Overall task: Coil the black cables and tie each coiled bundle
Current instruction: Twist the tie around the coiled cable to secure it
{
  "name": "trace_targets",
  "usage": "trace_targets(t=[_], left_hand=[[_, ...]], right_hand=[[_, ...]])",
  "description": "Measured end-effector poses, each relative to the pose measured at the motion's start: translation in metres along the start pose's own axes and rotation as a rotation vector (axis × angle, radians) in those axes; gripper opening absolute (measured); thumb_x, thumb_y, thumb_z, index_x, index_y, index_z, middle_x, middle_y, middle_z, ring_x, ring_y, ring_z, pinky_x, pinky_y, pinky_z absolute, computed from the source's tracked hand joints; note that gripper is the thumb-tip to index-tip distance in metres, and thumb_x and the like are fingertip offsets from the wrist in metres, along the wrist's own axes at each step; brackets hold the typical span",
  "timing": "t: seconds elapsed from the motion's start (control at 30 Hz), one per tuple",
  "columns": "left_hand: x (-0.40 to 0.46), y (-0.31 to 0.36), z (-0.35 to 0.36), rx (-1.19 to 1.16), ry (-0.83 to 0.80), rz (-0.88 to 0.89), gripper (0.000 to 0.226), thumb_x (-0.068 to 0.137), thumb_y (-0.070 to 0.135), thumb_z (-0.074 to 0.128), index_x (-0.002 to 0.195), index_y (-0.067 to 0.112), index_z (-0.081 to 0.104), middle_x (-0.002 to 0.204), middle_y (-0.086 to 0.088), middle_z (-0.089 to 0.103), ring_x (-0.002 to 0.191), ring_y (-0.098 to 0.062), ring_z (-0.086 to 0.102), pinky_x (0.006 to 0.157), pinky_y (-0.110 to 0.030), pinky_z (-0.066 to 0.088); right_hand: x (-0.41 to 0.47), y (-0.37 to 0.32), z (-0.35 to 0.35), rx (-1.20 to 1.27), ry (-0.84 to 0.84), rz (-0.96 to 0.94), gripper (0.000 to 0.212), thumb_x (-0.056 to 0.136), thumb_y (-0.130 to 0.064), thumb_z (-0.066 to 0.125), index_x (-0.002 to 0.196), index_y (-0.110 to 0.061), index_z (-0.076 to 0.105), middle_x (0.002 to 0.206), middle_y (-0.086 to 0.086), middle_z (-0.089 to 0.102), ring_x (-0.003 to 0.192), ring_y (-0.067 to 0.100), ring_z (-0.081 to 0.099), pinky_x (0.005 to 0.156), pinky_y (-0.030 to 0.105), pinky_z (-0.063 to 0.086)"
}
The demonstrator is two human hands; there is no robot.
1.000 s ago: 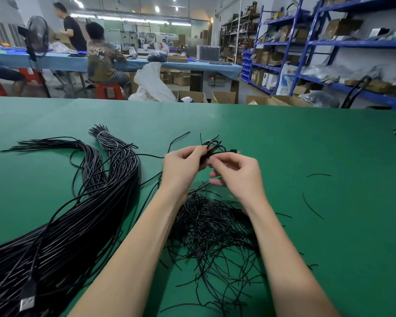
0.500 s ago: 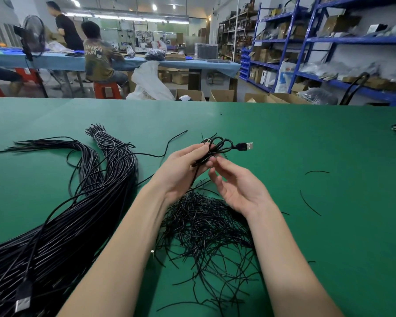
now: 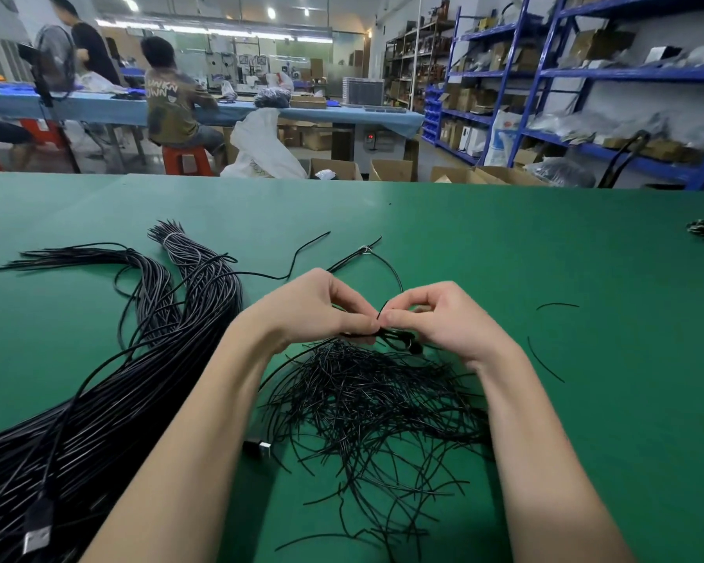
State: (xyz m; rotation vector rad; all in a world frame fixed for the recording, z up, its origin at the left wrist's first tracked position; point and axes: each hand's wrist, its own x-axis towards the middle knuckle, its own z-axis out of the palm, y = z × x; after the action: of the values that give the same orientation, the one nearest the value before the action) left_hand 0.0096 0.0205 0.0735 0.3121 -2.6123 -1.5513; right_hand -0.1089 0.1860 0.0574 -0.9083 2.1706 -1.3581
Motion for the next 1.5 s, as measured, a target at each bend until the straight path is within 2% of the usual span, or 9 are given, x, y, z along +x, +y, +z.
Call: trace_targets(t=[0.13, 0.3, 0.43, 0.57, 0.77, 0.9, 1.0, 1.23, 1.5], left_hand=[[0.007, 0.01, 0.012, 0.135, 0.336, -0.015, 0.002, 0.081, 0.026, 0.081, 0.082, 0.025, 0.082, 0.073, 0.007, 0.077, 0.083, -0.012, 0.074, 0.087, -0.032, 0.058], [0.011, 0.012, 0.023, 0.121, 0.562, 0.033, 0.004, 0.078, 0.027, 0.079, 0.077, 0.025, 0.082, 0.058, 0.012, 0.069, 0.05, 0.007, 0.057, 0.055, -0.006, 0.041], [0.016, 0.008, 0.025, 0.042, 0.619, 0.032, 0.006, 0.077, 0.027, 0.08, 0.073, 0.023, 0.081, 0.059, 0.01, 0.07, 0.05, 0.007, 0.057, 0.056, -0.008, 0.044], [0.012, 0.005, 0.019, -0.41, 0.47, -0.013, 0.006, 0.078, 0.011, 0.083, 0.075, 0.011, 0.078, 0.072, -0.007, 0.074, 0.069, -0.015, 0.065, 0.081, -0.035, 0.061], [0.012, 0.008, 0.017, -0.648, 0.333, -0.08, 0.004, 0.086, 0.007, 0.075, 0.089, 0.005, 0.074, 0.08, -0.011, 0.075, 0.069, -0.014, 0.069, 0.065, -0.022, 0.058], [0.014, 0.007, 0.014, -0.753, 0.261, -0.091, 0.005, 0.087, 0.006, 0.071, 0.092, 0.007, 0.072, 0.088, -0.011, 0.076, 0.081, -0.019, 0.069, 0.082, -0.028, 0.057], [0.015, 0.006, 0.014, -0.891, 0.208, -0.095, 0.008, 0.086, 0.004, 0.07, 0.093, 0.006, 0.07, 0.088, -0.01, 0.076, 0.084, -0.019, 0.071, 0.078, -0.023, 0.06], [0.02, 0.003, 0.02, -0.922, 0.29, -0.107, 0.016, 0.082, -0.003, 0.073, 0.092, 0.008, 0.069, 0.07, -0.005, 0.073, 0.06, -0.011, 0.069, 0.065, -0.022, 0.058], [0.017, 0.002, 0.015, -0.888, 0.378, -0.084, 0.016, 0.079, -0.003, 0.076, 0.089, 0.008, 0.072, 0.079, -0.008, 0.076, 0.067, -0.015, 0.071, 0.067, -0.021, 0.059]], right_hand=[[0.006, -0.02, 0.02, -0.33, 0.441, -0.079, 0.014, 0.081, -0.035, 0.079, 0.069, -0.03, 0.074, 0.065, -0.008, 0.054, 0.062, 0.015, 0.048, 0.06, 0.025, 0.035], [0.009, -0.027, 0.038, -0.435, 0.622, -0.172, 0.011, 0.089, -0.029, 0.071, 0.079, -0.024, 0.072, 0.089, -0.006, 0.063, 0.079, 0.021, 0.059, 0.07, 0.028, 0.036], [0.01, -0.025, 0.04, -0.323, 0.618, -0.265, 0.01, 0.088, -0.022, 0.073, 0.079, -0.019, 0.074, 0.089, -0.007, 0.067, 0.082, 0.016, 0.064, 0.079, 0.031, 0.049], [0.01, -0.022, 0.034, -0.093, 0.539, -0.396, 0.013, 0.086, -0.01, 0.077, 0.076, -0.017, 0.075, 0.085, -0.009, 0.07, 0.079, 0.002, 0.066, 0.068, 0.012, 0.05], [0.007, -0.014, 0.021, 0.121, 0.39, -0.425, 0.026, 0.087, -0.003, 0.076, 0.071, -0.022, 0.07, 0.09, -0.006, 0.072, 0.081, -0.002, 0.067, 0.071, 0.012, 0.053], [0.006, -0.012, 0.019, 0.163, 0.333, -0.476, 0.027, 0.089, 0.0, 0.074, 0.073, -0.02, 0.068, 0.092, -0.004, 0.07, 0.084, 0.002, 0.067, 0.075, 0.016, 0.054], [0.006, -0.01, 0.018, 0.199, 0.319, -0.496, 0.025, 0.089, 0.002, 0.073, 0.075, -0.018, 0.068, 0.092, -0.004, 0.069, 0.087, 0.003, 0.067, 0.076, 0.016, 0.053], [0.009, -0.011, 0.012, -0.023, 0.36, -0.417, 0.022, 0.086, -0.007, 0.078, 0.076, -0.025, 0.072, 0.083, -0.011, 0.075, 0.083, 0.002, 0.071, 0.074, 0.013, 0.056], [0.008, -0.024, 0.016, -0.181, 0.401, -0.443, 0.012, 0.08, -0.016, 0.085, 0.079, -0.027, 0.08, 0.071, -0.022, 0.073, 0.068, -0.005, 0.07, 0.069, 0.006, 0.051]])
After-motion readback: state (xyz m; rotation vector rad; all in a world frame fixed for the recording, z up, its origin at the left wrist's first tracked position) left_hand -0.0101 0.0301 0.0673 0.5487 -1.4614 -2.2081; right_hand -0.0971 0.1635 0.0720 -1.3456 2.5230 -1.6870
